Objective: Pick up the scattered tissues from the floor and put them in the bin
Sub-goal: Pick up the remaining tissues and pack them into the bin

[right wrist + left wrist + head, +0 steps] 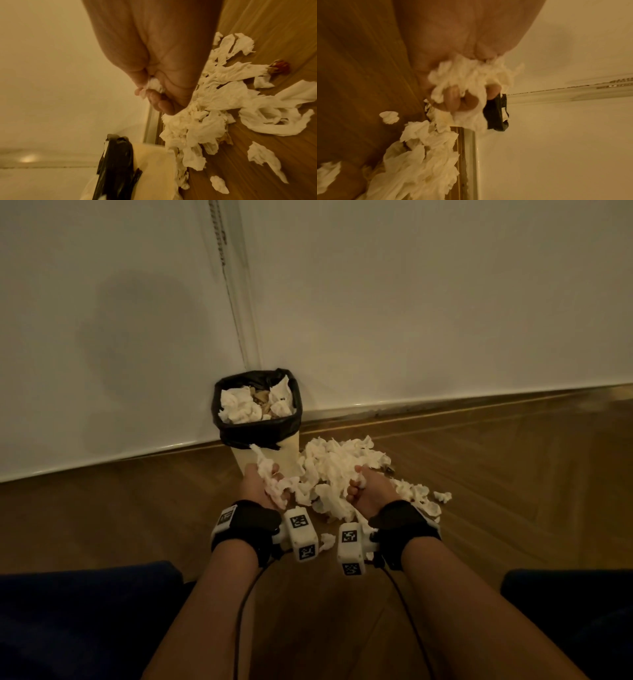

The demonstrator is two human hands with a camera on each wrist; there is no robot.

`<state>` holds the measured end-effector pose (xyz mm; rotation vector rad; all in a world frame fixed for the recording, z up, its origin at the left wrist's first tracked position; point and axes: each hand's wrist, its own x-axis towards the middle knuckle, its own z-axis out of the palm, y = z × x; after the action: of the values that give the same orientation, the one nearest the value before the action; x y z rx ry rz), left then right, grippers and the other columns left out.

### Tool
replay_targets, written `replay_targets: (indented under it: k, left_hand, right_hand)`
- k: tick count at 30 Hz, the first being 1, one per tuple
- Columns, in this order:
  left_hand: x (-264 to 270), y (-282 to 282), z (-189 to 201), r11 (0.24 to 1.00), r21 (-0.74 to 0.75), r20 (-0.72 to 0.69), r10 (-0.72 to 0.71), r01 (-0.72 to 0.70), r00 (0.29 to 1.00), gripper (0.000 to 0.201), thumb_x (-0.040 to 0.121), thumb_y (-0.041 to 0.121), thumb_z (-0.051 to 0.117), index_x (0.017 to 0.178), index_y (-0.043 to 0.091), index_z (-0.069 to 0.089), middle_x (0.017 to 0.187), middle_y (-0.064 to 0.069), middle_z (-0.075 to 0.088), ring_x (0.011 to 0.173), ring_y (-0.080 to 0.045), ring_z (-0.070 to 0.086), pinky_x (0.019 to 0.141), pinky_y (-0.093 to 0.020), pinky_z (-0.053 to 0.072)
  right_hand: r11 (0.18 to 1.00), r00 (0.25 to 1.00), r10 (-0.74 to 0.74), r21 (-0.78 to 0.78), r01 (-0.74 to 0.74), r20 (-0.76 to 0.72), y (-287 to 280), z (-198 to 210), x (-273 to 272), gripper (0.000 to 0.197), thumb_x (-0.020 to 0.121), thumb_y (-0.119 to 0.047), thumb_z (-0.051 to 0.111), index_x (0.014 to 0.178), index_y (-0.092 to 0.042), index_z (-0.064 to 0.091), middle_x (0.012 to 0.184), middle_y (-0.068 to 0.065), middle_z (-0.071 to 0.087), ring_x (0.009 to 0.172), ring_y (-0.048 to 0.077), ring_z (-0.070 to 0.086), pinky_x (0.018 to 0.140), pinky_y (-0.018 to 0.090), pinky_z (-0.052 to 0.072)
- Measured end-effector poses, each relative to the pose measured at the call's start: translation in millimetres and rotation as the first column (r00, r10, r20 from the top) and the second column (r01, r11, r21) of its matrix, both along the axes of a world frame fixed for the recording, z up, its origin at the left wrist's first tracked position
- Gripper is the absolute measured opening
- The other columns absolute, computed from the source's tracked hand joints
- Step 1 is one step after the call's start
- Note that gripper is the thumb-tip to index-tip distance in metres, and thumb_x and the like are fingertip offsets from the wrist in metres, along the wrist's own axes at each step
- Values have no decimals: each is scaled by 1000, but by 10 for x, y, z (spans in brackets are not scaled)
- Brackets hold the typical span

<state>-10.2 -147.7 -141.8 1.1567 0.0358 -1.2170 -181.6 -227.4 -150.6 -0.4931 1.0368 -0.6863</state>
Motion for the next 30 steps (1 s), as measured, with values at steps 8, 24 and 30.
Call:
replay_targets:
  k: [8, 24, 30]
  left_hand:
    - [396, 16, 70, 998, 14, 125, -64, 63, 990, 51, 94, -9, 35, 141, 7, 38, 139, -22, 44, 125, -37, 46, 109, -51, 33]
    - [1095, -615, 416, 997, -14, 753, 60, -75, 656, 36, 79, 12, 72, 114, 8, 63, 113, -10, 66, 101, -21, 63, 91, -34, 51]
    - [974, -1102, 340, 994, 77, 954, -51, -76, 297, 20, 79, 19, 73, 97, 17, 64, 96, 5, 64, 85, -9, 58, 74, -16, 46]
  right_hand:
    - [967, 965, 151, -168, -189, -216, -27, 2, 327, 34, 102, -13, 28, 128, -8, 50, 77, 5, 43, 59, 11, 33, 54, 21, 27]
    - [733, 888, -12, -608, -305, -459, -656, 414, 1344, 12, 85, -13, 68, 94, -6, 66, 76, 6, 65, 60, 13, 57, 57, 24, 51]
    - [538, 699, -136, -645, -543, -702, -987, 410, 1501, 14, 85, -18, 66, 97, -13, 73, 99, 5, 71, 89, 16, 64, 83, 24, 50]
